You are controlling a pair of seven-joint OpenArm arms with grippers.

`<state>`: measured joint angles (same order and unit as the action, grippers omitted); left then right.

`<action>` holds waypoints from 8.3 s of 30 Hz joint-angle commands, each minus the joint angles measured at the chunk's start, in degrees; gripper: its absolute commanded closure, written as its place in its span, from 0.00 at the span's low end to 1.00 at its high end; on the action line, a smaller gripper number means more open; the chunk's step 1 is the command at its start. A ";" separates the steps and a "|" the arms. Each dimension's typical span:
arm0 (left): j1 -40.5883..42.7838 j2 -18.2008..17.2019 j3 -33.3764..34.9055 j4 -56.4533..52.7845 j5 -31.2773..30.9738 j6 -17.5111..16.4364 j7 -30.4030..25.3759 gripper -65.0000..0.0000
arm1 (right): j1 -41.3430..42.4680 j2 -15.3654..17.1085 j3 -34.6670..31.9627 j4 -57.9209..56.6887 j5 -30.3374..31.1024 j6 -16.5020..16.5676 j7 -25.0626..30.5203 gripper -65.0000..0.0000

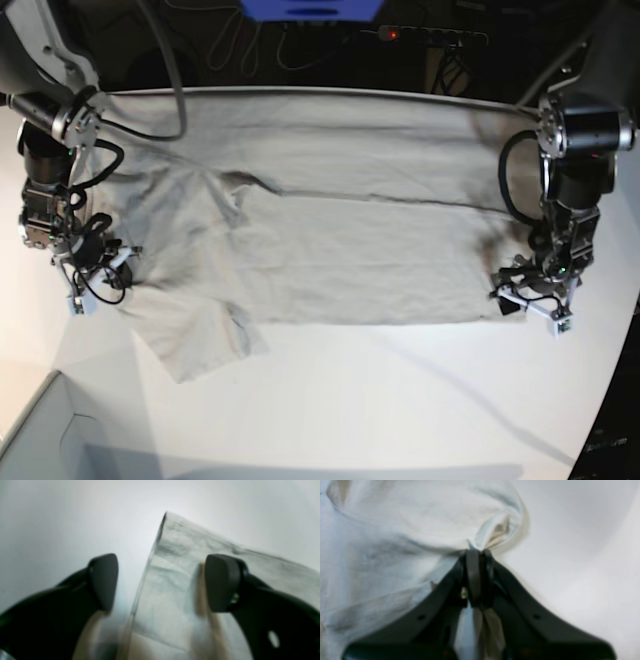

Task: Layout the t-shirt on the table in an organized manner, then fold the t-shirt properly
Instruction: 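Lower both grippers to the shirt's middle and grasp the fabric, then fold the grasped fabric toward the shirt's opposite edge with both grippers, then tuck the hanging sleeve into the fold with the right gripper, then grasp both ends of the folded strip with both grippers and straighten it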

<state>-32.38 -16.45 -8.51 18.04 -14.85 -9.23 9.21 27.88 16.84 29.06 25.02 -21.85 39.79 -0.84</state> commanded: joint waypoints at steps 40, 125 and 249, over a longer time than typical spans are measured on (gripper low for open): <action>26.53 1.99 -17.11 54.35 -9.54 -1.27 19.40 1.00 | -25.72 -6.16 2.37 46.06 17.49 0.21 3.00 1.00; 45.96 5.68 -23.44 53.12 -23.70 -1.36 19.23 0.25 | -37.15 -7.83 8.44 58.90 17.23 0.21 0.89 0.56; 50.97 5.77 -20.54 64.02 -23.43 -1.27 26.52 0.70 | -33.90 -12.23 7.91 49.31 17.14 0.21 -23.64 1.00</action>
<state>19.42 -9.96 -28.86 81.23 -37.43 -10.13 36.91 -6.09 4.25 37.06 73.87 -4.23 39.81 -23.31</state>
